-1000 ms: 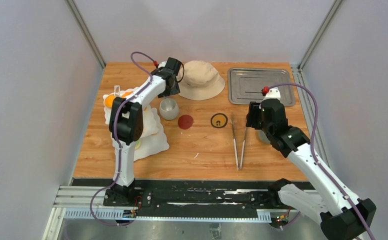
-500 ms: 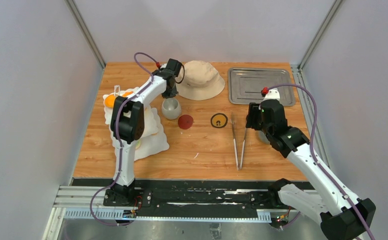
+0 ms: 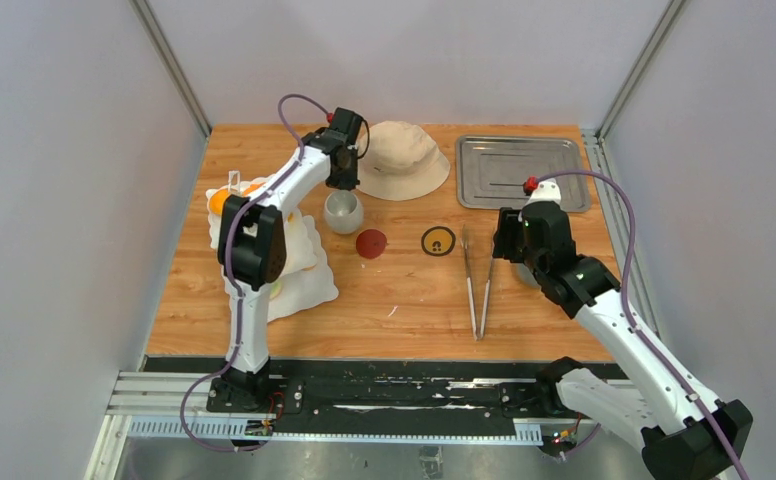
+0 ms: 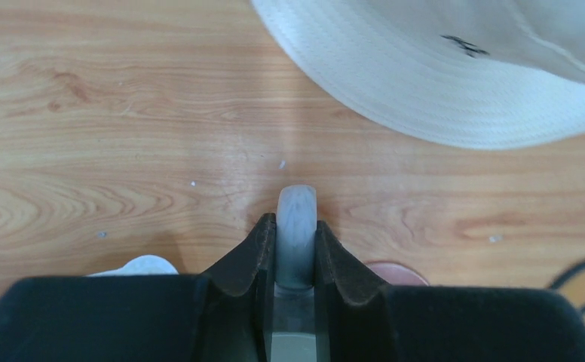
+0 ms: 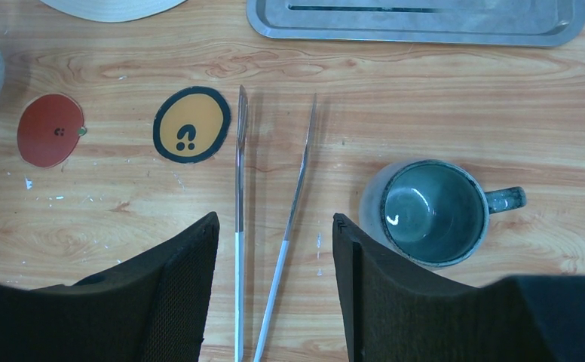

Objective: Serve the afternoon tea

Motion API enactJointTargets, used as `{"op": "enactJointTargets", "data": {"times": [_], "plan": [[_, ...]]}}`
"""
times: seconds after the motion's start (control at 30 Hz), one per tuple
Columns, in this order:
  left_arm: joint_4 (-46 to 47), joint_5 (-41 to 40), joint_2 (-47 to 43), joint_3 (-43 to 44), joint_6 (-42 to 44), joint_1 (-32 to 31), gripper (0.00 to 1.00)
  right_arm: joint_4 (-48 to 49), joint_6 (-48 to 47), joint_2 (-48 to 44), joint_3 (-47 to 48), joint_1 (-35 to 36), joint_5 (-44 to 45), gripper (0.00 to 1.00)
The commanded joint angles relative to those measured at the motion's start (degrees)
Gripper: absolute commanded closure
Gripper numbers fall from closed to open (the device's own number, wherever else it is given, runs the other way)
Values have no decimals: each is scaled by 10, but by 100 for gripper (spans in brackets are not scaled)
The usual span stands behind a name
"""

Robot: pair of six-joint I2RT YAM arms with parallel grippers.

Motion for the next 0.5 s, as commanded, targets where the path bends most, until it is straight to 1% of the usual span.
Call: {"op": "enactJointTargets", "data": {"times": [0.0,0.1,0.3,0.47], "plan": [[-11,91,-71,39,89,-11,100,-8,2,-7,-9,-3,2,44],[-37,127,-76,45,124,-22,100,-9,4,-8,-14,-3,2,44],[-45,141,-82,17,228,-75,100,-15,7,-13,-17,-3,2,44],[-52,232,-66,-1,305,-92,100,-31,7,-26,-22,-3,9,44]]}}
